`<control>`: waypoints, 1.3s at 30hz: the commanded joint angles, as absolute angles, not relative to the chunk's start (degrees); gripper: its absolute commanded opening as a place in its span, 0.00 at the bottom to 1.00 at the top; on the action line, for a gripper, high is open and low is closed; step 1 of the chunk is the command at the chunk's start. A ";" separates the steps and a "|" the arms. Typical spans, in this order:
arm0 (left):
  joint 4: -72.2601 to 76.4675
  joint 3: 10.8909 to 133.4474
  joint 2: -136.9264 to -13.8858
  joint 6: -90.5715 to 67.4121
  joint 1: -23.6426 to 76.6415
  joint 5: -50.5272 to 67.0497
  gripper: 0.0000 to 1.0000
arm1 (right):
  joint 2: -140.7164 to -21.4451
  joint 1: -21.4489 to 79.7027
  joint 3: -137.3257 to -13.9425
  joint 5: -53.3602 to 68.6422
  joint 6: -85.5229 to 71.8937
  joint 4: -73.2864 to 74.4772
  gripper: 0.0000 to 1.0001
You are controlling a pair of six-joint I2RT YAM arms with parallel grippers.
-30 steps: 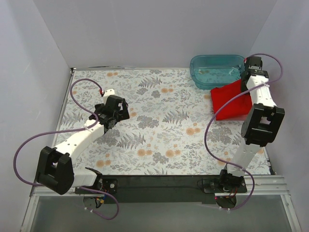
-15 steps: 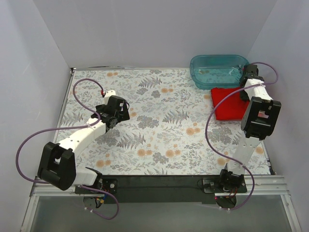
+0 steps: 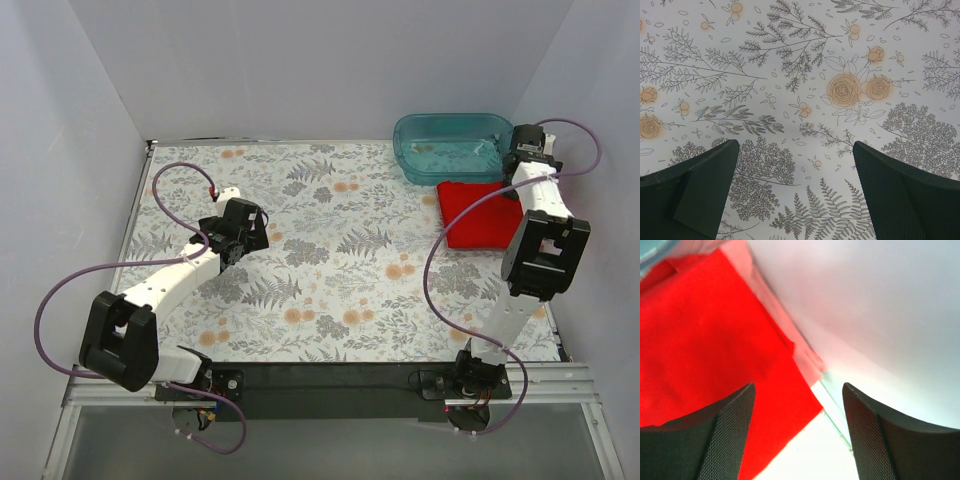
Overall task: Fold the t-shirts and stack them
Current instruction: Neatly place the folded tshirt to the corner
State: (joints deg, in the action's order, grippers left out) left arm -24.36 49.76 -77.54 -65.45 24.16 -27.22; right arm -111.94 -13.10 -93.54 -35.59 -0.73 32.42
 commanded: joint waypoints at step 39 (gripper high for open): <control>-26.46 35.96 -21.53 -71.27 23.82 -24.95 0.98 | -21.18 12.66 -44.56 -28.04 -10.19 24.96 0.98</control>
